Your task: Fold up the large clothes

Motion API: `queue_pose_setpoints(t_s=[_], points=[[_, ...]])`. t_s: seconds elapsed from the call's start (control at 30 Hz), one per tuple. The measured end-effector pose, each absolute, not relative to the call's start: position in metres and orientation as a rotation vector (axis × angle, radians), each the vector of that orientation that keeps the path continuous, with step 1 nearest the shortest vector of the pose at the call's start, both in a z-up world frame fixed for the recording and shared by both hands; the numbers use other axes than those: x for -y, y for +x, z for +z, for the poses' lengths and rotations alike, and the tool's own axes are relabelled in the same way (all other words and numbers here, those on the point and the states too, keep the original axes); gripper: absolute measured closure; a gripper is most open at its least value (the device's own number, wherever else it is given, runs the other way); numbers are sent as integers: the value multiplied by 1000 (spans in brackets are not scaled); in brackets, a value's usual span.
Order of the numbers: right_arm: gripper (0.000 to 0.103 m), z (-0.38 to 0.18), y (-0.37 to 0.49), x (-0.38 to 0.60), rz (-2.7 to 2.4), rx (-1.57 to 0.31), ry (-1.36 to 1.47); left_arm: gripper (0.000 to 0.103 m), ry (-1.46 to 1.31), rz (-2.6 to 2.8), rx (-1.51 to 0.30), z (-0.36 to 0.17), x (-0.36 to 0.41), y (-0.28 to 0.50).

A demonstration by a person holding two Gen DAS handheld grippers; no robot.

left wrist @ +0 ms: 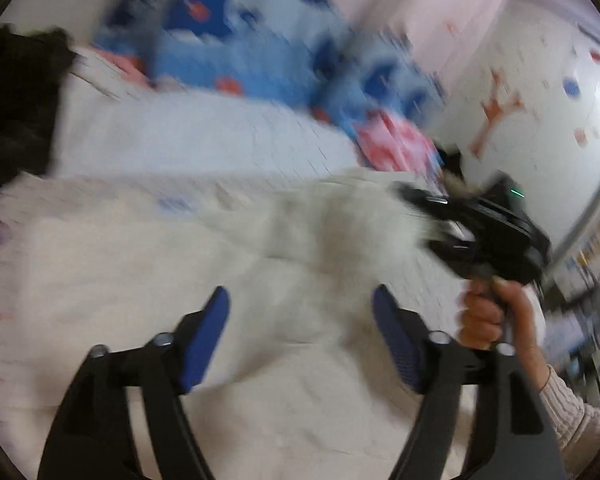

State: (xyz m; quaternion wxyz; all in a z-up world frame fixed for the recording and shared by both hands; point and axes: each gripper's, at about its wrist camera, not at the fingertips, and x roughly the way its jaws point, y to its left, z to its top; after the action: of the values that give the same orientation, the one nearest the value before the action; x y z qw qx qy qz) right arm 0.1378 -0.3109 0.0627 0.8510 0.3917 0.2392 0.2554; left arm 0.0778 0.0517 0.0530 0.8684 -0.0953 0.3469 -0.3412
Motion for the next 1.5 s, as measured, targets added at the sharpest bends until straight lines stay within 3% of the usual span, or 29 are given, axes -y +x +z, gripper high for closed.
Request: queue_pose_setpoints(t_s=[0.13, 0.2, 0.37, 0.47, 0.53, 0.57, 0.6, 0.67, 0.7, 0.9, 1.2, 1.33, 1.37, 1.4, 1.43, 1.5], points=[[91, 101, 139, 310, 477, -475, 570, 20, -294, -531, -695, 50, -117, 110], [91, 75, 148, 321, 399, -561, 550, 20, -329, -467, -733, 25, -135, 126], [91, -65, 165, 345, 226, -910, 561, 20, -276, -365, -896, -61, -137, 144], [88, -73, 159, 353, 255, -904, 610, 20, -221, -362, -891, -66, -136, 141], [81, -58, 152, 358, 263, -897, 593, 20, -214, -371, -930, -52, -139, 140], [71, -45, 144, 364, 254, -896, 566, 20, -216, -382, -943, -45, -144, 137], [53, -36, 134, 369, 255, -896, 550, 20, -218, -398, -948, -37, -151, 129], [32, -18, 100, 381, 252, -913, 516, 17, -205, -413, -949, -20, -175, 103], [29, -16, 83, 386, 264, -932, 513, 11, -201, -401, -953, -17, -188, 87], [27, -44, -29, 403, 388, -1185, 672, 7, -341, -395, -1173, -59, -263, -14], [22, -52, -119, 346, 584, -1463, 640, 7, -459, -562, -1277, -85, -256, -125], [25, -52, -135, 332, 585, -1503, 575, 8, -543, -549, -1311, -86, -253, -141], [43, -50, -139, 329, 576, -1480, 547, 10, -531, -530, -1305, -85, -251, -142], [71, -49, -142, 328, 569, -1466, 543, 22, -494, -491, -1299, -84, -247, -145], [79, -47, -142, 328, 564, -1449, 572, 47, -468, -471, -1302, -85, -242, -147], [89, -35, -139, 323, 578, -1367, 619, 79, -478, -448, -1292, -81, -239, -152]])
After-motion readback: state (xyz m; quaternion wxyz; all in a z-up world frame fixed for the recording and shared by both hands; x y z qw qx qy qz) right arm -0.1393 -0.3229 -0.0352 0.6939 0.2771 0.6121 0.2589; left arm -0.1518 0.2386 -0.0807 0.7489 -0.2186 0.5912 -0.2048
